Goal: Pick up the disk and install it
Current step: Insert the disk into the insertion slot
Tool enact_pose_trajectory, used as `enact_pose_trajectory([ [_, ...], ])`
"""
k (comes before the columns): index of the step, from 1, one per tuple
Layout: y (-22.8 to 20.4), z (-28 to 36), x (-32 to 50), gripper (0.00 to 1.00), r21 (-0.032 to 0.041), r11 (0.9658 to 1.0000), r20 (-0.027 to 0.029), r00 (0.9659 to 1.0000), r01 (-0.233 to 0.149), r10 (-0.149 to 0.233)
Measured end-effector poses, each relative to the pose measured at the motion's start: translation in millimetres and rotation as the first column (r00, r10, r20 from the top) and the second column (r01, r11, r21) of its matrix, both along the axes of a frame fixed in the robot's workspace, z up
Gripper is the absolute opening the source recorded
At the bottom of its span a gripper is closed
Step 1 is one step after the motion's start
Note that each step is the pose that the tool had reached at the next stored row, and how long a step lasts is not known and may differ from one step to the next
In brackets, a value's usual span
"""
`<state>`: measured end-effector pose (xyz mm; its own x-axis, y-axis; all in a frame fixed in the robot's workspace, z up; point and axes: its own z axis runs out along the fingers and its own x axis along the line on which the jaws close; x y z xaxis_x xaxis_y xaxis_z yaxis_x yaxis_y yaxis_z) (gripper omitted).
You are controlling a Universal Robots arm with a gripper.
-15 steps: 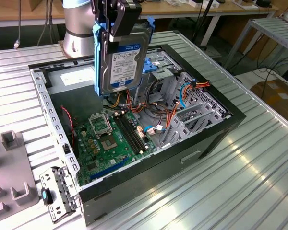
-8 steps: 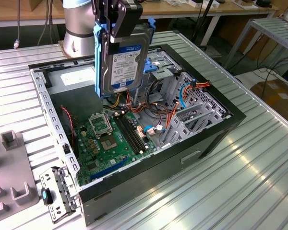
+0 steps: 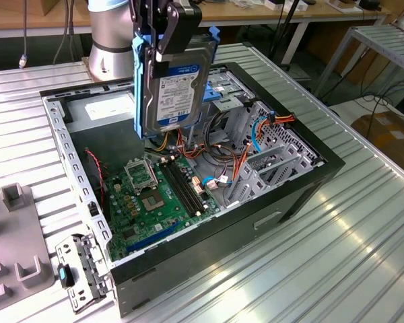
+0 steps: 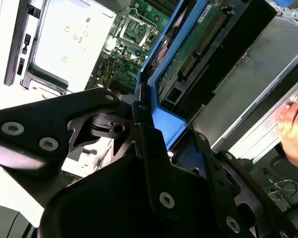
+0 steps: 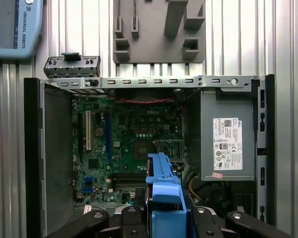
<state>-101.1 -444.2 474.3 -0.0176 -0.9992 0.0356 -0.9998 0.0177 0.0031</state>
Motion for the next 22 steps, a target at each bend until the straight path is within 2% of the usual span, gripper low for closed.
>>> enact_pose_trajectory([
  [12, -10.5, 0.0, -0.1, 0.37, -0.0055, 1.0000, 0.0000, 1.0000, 0.000, 0.000],
  [22, -25.8, -0.2, 0.0, 0.37, -0.0098, 1.0000, 0.0000, 1.0000, 0.000, 0.000],
])
